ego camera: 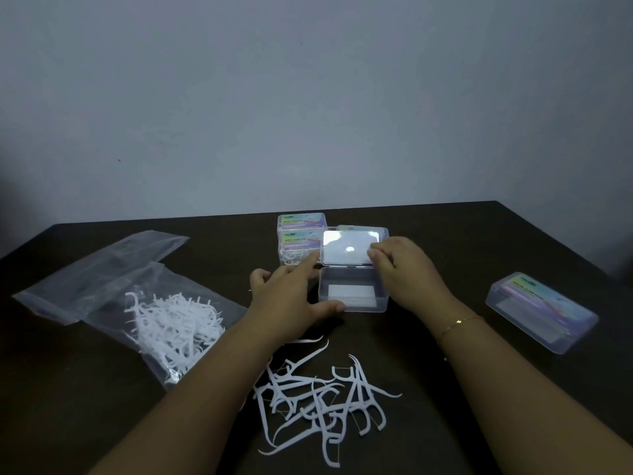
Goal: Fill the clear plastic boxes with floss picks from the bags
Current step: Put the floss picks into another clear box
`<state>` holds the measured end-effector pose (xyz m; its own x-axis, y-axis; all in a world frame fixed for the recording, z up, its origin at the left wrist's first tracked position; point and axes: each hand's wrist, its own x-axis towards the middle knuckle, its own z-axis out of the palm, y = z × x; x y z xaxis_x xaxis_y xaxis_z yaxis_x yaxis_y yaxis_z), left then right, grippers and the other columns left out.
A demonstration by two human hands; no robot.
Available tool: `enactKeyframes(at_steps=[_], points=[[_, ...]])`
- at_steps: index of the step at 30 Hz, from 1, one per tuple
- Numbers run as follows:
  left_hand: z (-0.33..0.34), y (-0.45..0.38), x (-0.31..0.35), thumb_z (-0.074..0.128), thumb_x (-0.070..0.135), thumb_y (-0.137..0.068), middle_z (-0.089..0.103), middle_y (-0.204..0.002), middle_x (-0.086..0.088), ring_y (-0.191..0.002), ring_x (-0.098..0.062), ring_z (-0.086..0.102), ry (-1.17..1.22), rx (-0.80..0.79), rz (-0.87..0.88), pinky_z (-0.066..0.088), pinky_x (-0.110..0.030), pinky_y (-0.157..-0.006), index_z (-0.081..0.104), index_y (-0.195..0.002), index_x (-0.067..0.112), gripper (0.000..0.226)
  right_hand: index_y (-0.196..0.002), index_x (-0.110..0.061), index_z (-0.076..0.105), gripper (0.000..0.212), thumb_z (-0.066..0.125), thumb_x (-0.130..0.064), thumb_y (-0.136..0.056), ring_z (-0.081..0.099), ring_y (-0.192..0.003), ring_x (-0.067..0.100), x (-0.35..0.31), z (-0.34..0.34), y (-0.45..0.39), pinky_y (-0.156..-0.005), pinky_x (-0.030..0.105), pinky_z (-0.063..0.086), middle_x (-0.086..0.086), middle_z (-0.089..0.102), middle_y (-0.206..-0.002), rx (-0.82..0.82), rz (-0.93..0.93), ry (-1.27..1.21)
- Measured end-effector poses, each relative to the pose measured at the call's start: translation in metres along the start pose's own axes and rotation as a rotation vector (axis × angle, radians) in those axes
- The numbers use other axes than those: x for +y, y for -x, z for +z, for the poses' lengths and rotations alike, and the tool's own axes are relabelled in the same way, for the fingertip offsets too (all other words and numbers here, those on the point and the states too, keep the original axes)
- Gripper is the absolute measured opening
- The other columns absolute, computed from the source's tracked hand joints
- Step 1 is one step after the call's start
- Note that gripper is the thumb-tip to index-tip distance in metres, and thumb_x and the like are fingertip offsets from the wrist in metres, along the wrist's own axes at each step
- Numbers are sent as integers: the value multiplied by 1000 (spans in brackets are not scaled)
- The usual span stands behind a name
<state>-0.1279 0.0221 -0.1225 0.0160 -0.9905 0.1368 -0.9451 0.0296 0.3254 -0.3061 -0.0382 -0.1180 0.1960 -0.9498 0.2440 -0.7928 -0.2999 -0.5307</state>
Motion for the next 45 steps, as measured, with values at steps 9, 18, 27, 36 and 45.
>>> enactKeyframes(at_steps=[9,18,27,36,45], points=[[-11,10,-4,42,70,-84,45,-143,12,-135,-12,32,37,99,-8,16,-37,-103,13,-150,35,81,-124,-22,61,34,49,-37,-96,45,-122,16,-5,-8,9,-104,42,35,-1,50,-134,51,19,-18],[-35,49,-40,44,33,-96,66,-109,10,-110,-10,53,4,313,-116,19,-34,-95,53,-130,39,36,-114,-19,66,26,55,-28,-93,51,-106,17,-23,-11,41,-93,43,48,3,60,-116,252,-45,-128],[-33,98,-48,46,46,-93,55,-127,26,-130,-6,33,-207,270,-78,5,-40,-101,61,-119,43,30,-138,-24,46,40,35,-25,-100,36,-129,18,-98,28,64,-101,40,31,-6,44,-144,-312,-514,352],[-25,116,-49,27,40,-98,39,-146,18,-139,-10,17,-238,231,-146,4,-43,-102,60,-122,38,41,-145,-19,36,43,33,-23,-102,46,-126,27,-93,23,69,-105,39,39,10,45,-142,-449,-327,327],[-24,119,-30,31,69,-89,51,-132,20,-126,-5,32,-280,145,25,6,-39,-100,55,-130,36,57,-142,-22,40,43,43,-26,-99,41,-129,18,-57,-16,92,-107,30,32,2,42,-145,-503,-252,188]])
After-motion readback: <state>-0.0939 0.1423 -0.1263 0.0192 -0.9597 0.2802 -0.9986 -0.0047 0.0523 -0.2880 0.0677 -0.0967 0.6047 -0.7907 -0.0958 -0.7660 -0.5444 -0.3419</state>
